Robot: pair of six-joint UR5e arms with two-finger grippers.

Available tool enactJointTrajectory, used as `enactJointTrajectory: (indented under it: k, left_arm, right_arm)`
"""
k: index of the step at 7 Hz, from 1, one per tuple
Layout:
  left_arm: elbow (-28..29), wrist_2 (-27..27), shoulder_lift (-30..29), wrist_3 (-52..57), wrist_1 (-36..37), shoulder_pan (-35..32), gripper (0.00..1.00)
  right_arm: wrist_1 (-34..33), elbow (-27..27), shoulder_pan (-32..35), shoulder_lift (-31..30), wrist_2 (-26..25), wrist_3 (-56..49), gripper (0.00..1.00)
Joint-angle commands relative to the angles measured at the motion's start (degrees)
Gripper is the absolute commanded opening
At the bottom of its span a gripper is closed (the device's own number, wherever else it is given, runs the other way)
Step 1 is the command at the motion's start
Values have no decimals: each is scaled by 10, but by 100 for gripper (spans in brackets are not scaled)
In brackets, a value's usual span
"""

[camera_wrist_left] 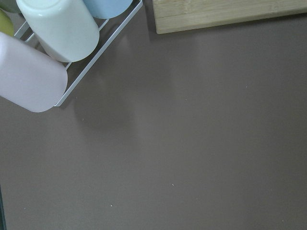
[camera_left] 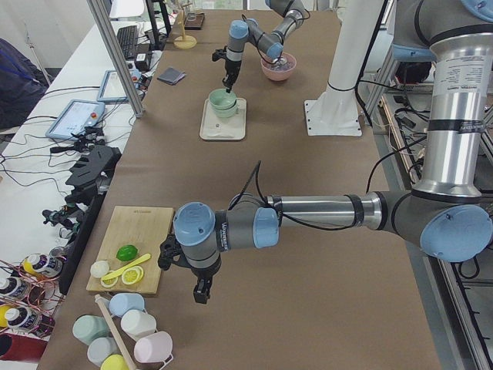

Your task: Stack green bowls together

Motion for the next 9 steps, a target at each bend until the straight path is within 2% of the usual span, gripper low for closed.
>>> enactJointTrajectory:
  k: [1,5,6,7,9]
  left_arm:
    - [0,-1,0,1,0,0,98]
    - [-1,-1,0,0,0,1,98]
    - [0,-1,-1,0,0,1,98]
    - [1,-1,-1,0,-1,1,98]
    - [1,-1,0,0,-1,1,98]
  right_arm:
    - [3,-2,-2,-1,0,-1,0]
    - [4,0,-9,-5,-6,-29,0]
    - [19,-2,-9,-7,-7,-55,8]
    - [22,-2,-9,-9,-9,-75,99]
    - [20,3,-2,-8,-8,-95,100]
